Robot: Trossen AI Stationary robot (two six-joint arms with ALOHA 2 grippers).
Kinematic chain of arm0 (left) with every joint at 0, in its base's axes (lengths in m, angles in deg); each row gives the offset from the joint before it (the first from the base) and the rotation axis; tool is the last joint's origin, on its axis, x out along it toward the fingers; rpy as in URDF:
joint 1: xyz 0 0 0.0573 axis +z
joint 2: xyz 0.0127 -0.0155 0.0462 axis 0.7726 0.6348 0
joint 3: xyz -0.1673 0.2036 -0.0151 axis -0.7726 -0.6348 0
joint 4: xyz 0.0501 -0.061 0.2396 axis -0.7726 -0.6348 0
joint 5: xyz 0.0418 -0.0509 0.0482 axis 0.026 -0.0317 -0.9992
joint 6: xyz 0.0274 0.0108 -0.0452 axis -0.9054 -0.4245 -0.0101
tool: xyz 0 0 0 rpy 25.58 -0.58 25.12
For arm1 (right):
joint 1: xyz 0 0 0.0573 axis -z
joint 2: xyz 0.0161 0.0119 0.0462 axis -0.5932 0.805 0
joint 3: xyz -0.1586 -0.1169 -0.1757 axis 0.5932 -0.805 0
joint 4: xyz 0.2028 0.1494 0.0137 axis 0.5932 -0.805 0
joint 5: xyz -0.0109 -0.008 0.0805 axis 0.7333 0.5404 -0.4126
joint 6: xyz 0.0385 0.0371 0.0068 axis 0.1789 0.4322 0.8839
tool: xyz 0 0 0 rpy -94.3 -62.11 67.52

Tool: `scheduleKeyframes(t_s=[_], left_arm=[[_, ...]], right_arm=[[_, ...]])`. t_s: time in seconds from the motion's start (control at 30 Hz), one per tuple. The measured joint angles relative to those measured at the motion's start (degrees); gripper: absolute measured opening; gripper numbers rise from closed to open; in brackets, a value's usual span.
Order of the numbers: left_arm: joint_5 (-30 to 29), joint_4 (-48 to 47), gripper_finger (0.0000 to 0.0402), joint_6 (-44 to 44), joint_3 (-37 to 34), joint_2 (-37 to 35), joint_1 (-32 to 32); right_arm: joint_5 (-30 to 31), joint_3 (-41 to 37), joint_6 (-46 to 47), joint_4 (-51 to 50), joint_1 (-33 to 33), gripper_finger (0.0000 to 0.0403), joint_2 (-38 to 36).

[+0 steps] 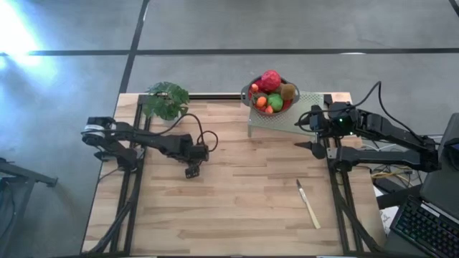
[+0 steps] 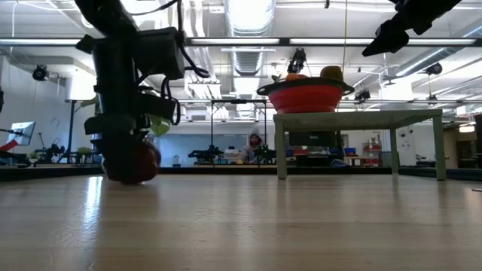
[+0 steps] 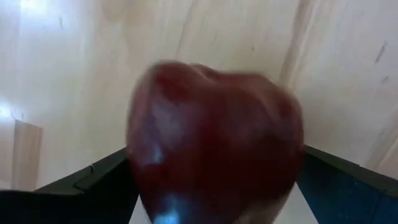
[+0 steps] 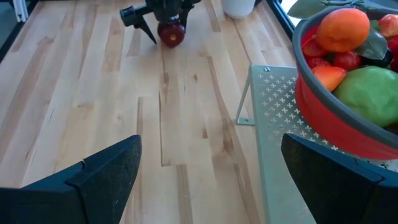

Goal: Pick & Place Fruit
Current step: Put the red apple into the strainer bowl on the shelf

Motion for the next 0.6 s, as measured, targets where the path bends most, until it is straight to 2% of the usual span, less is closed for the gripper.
scheduleKeyframes(t_s=[0.17, 0.47, 0.6], left_arm=[[0.06, -0.07, 0.0368, 0.02, -0.32, 0.00, -0.02], [0.02, 0.57, 0.0290, 0.12, -0.31, 0.00, -0.02], [0.12, 0.76, 0.0272, 0.86, -0.30, 0.00, -0.02]], right_arm=[[-0.02, 0.00, 0.01, 0.08, 0.00, 0.0382, -0.02], [0.00, 0.00, 1.20, 1.60, 0.00, 0.0382, 0.00], [-0.07, 0.00, 3.90, 3.05, 0.00, 0.0382, 0.00]])
